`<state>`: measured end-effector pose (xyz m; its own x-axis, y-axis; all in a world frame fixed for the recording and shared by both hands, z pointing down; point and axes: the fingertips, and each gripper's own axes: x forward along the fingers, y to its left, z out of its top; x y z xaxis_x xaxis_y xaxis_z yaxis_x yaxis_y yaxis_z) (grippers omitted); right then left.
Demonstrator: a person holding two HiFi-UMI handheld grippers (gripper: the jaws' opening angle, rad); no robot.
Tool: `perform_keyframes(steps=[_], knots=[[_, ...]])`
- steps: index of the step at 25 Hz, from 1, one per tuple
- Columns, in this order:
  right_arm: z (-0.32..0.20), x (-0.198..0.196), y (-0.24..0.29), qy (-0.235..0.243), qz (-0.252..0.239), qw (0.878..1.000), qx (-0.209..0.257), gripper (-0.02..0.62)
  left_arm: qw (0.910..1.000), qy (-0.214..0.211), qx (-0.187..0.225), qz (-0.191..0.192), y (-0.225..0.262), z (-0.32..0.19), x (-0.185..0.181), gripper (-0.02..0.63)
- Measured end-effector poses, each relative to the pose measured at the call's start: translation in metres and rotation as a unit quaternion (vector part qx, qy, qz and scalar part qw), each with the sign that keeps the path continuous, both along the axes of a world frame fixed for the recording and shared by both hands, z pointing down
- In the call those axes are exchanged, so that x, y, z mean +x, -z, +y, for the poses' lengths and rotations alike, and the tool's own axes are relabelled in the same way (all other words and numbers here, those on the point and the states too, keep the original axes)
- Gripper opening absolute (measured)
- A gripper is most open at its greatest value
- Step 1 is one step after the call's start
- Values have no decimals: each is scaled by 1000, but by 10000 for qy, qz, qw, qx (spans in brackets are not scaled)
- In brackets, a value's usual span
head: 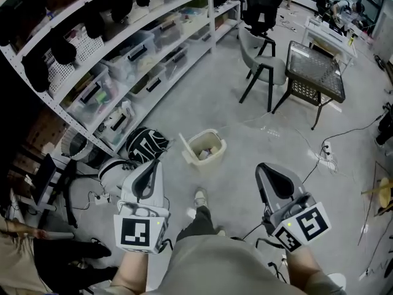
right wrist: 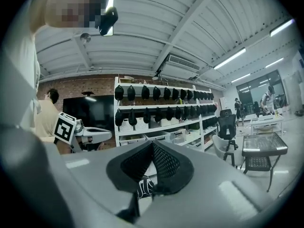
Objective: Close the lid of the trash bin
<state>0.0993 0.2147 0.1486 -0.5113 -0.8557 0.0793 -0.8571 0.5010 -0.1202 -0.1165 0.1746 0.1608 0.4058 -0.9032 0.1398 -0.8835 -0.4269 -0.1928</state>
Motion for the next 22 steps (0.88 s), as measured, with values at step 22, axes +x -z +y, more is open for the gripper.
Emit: perform_keyframes(steps=[22], knots=[[-238,-63,-19,-358,193,9984,-399,3,9976,-290,-561,270,-35,-239,-52,3]])
